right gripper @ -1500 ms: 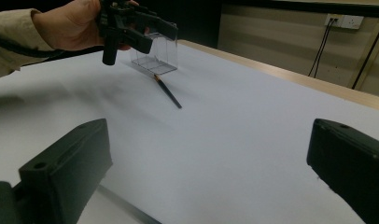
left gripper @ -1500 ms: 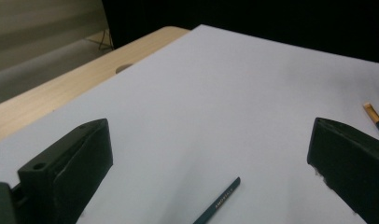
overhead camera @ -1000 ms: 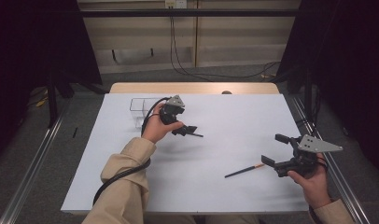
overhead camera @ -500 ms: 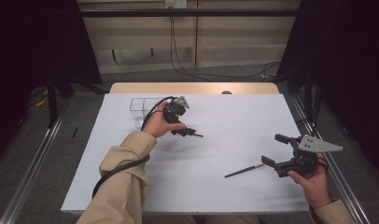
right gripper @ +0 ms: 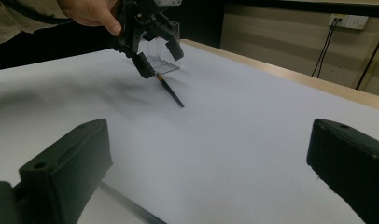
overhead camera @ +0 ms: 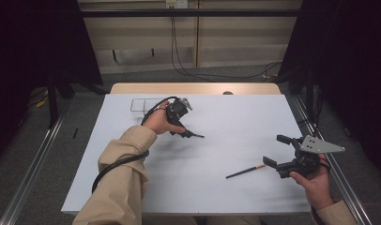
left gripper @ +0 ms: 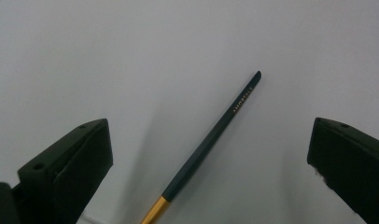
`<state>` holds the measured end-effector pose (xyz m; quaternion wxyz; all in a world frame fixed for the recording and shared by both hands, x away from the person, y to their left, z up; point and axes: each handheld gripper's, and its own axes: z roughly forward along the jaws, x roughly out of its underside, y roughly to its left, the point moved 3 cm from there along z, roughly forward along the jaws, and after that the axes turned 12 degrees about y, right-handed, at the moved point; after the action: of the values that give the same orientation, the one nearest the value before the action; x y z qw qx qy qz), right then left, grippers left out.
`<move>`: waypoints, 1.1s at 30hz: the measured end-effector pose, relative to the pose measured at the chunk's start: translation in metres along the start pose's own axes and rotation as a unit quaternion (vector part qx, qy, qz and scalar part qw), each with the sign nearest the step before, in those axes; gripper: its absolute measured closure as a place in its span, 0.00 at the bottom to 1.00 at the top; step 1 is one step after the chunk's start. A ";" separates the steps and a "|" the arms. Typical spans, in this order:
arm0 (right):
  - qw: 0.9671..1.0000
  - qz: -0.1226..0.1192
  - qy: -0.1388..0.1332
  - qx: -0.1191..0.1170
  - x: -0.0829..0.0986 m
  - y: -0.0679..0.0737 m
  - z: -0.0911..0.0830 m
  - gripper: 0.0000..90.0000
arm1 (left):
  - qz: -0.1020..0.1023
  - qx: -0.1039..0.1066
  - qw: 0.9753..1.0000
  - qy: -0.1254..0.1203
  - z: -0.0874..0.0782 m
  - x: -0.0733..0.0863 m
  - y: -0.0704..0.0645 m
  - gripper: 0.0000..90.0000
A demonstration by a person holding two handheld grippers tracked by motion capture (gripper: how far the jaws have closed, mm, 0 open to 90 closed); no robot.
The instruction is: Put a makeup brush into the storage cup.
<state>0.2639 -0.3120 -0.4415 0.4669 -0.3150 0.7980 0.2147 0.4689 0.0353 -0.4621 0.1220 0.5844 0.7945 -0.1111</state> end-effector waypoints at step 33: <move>1.000 0.000 0.003 -0.006 0.001 0.000 0.002 0.00 | 0.083 0.002 0.988 0.128 0.013 0.005 0.000 0.49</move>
<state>0.2648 -0.3114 -0.4431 0.4628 -0.3185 0.7978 0.2189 0.4684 0.0355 -0.4763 0.0269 0.6582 0.7519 -0.0261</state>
